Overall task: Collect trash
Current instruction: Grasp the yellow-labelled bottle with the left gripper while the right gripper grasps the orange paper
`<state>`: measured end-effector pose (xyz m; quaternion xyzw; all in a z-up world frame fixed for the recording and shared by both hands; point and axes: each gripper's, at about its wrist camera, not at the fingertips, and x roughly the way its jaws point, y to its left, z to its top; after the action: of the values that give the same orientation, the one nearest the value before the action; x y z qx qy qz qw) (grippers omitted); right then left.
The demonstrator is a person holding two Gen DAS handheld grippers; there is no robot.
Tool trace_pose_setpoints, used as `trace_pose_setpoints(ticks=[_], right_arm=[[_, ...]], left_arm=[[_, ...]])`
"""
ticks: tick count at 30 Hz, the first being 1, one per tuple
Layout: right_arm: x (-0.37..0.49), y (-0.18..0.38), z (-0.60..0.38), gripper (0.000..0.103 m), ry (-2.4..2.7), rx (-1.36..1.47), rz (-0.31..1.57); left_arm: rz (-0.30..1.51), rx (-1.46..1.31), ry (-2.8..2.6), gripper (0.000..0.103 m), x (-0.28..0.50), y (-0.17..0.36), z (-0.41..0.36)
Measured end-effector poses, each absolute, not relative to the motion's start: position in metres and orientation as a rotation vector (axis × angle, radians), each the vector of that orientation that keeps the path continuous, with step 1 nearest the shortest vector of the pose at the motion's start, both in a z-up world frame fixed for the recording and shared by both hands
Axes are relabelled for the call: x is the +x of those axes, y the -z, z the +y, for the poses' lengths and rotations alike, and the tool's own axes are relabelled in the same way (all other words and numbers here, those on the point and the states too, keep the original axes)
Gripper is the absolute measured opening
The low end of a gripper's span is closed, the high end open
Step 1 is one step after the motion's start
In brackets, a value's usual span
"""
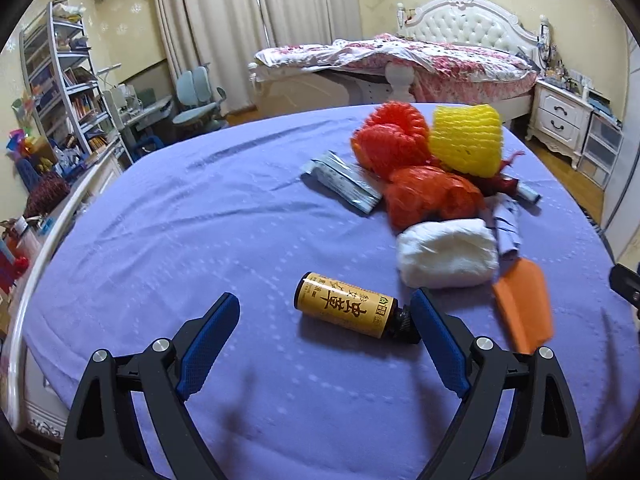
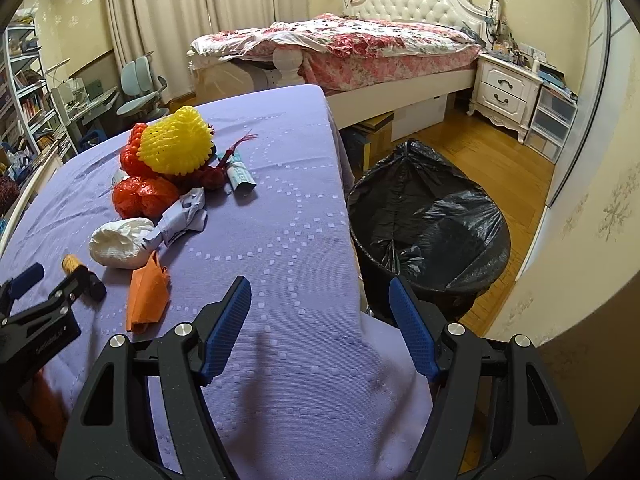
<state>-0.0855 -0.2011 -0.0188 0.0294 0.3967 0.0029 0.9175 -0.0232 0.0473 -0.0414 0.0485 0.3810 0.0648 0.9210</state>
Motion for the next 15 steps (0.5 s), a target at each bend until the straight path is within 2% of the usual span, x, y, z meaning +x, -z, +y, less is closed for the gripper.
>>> trace_pose_setpoints(ticks=[6, 15], right_arm=[[-0.087, 0.016, -0.195, 0.07, -0.017, 0.053, 0.81], [-0.092, 0.014, -0.189, 0.07, -0.045, 0.051, 0.806]], left_arm=[[0.843, -0.036, -0.084, 0.087, -0.027, 0.038, 0.057], [0.911, -0.03, -0.115, 0.087, -0.027, 0.046, 0.061]])
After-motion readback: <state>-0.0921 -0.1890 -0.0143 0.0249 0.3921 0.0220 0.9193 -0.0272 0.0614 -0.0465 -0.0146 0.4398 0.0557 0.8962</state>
